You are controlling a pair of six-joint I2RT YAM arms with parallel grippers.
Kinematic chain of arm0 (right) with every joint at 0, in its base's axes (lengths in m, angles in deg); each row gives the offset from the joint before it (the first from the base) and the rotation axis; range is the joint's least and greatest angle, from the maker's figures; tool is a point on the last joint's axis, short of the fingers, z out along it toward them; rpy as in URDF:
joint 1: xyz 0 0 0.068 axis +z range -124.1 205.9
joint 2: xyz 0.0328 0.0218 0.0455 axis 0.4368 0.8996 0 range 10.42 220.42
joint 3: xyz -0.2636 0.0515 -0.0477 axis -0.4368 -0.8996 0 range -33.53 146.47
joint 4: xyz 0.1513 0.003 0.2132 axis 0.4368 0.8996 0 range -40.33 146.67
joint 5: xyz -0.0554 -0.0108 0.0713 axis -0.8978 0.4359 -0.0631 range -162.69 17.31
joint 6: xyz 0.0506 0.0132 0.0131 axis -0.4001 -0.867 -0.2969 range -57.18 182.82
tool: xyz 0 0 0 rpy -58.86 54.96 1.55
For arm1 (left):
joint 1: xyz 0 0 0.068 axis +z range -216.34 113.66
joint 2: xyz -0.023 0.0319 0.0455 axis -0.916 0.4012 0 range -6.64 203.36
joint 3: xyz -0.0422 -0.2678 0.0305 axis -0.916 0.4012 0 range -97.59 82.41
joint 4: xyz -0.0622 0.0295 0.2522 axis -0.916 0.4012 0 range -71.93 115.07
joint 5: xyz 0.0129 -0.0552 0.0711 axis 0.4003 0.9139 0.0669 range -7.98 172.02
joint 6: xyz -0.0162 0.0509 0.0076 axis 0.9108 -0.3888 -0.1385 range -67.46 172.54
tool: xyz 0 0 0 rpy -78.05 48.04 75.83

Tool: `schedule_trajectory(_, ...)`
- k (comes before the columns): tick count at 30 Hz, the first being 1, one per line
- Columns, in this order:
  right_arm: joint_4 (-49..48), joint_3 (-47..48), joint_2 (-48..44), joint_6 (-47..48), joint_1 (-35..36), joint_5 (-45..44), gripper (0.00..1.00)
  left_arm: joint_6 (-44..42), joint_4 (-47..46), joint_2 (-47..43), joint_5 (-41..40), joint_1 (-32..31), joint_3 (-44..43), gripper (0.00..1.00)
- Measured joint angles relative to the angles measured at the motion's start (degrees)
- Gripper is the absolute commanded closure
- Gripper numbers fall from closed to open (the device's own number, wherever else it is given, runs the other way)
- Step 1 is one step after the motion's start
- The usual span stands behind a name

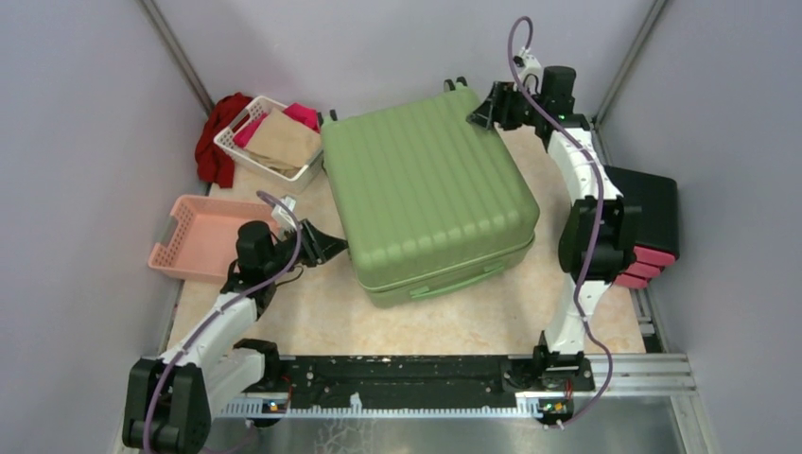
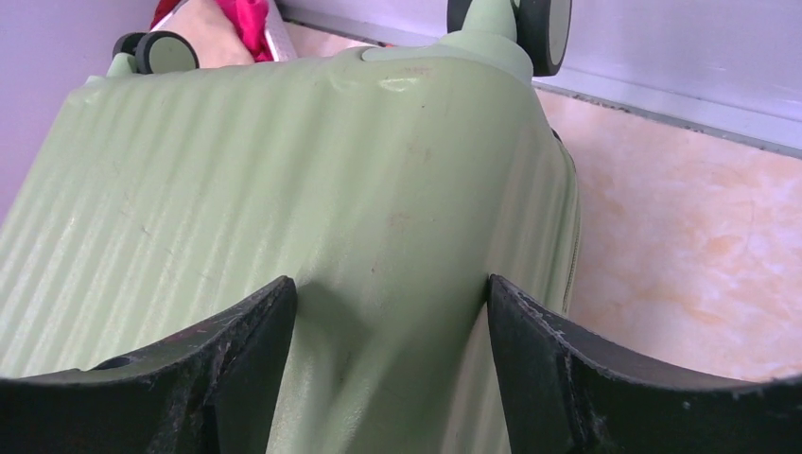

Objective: Open, take out, and arrange the luggage

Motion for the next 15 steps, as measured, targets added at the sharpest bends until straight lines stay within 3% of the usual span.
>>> schedule_trajectory(7,8.3,0.6,-2.8,5.8,0.8,-0.4,0.13,-0.6,2.1,-1.7,-0.4,-0.5,0.3,0.63)
schedule_trajectory(15,23.0,5.4,-10.0,15.0,-2.9,1.4,0.12,-1.9,4.6,-4.4,-1.5,-2.0,0.3,0.64)
